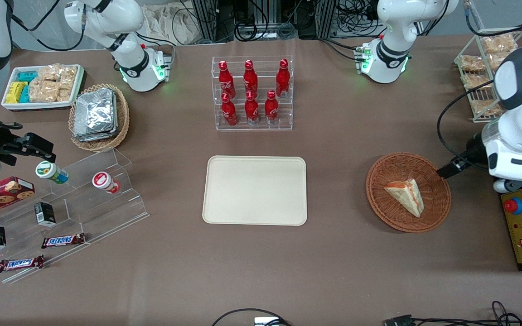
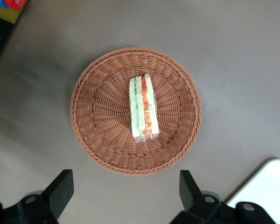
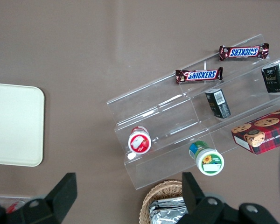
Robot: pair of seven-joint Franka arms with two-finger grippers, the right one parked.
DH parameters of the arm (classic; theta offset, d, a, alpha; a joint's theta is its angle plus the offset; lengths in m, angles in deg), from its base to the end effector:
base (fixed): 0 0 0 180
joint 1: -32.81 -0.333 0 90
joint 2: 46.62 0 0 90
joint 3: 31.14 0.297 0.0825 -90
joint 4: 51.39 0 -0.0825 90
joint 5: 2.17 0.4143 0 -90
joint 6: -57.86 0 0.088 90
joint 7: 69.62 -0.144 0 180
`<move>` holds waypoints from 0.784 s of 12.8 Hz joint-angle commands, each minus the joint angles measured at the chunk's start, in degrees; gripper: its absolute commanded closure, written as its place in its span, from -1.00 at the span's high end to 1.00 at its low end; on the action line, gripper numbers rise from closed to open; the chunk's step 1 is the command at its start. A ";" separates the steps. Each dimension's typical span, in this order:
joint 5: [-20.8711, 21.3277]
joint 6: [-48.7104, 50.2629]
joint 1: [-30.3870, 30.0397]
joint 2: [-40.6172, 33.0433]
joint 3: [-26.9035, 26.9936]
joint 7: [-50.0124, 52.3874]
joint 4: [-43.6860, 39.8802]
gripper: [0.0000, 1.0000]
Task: Place sandwich from basket to tray
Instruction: 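Move the left gripper over the wicker basket above the sandwich, then lower the open left gripper around the packaged sandwich and close it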
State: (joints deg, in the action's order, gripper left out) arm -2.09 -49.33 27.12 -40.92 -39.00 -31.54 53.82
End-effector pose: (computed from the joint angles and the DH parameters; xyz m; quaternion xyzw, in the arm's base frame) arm 0.6061 -0.0215 0.4007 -0.9508 -0.3080 0.0321 0.0052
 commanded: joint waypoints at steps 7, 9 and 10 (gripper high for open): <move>-0.35 -24.20 1.74 6.68 -0.32 9.90 14.94 1.00; -0.35 -26.49 1.74 8.79 -0.32 9.91 15.20 1.00; -0.35 -27.54 1.74 9.85 -0.32 9.91 15.29 1.00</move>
State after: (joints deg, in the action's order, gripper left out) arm -2.09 -75.01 28.74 -32.33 -39.35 -22.53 69.05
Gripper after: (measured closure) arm 0.000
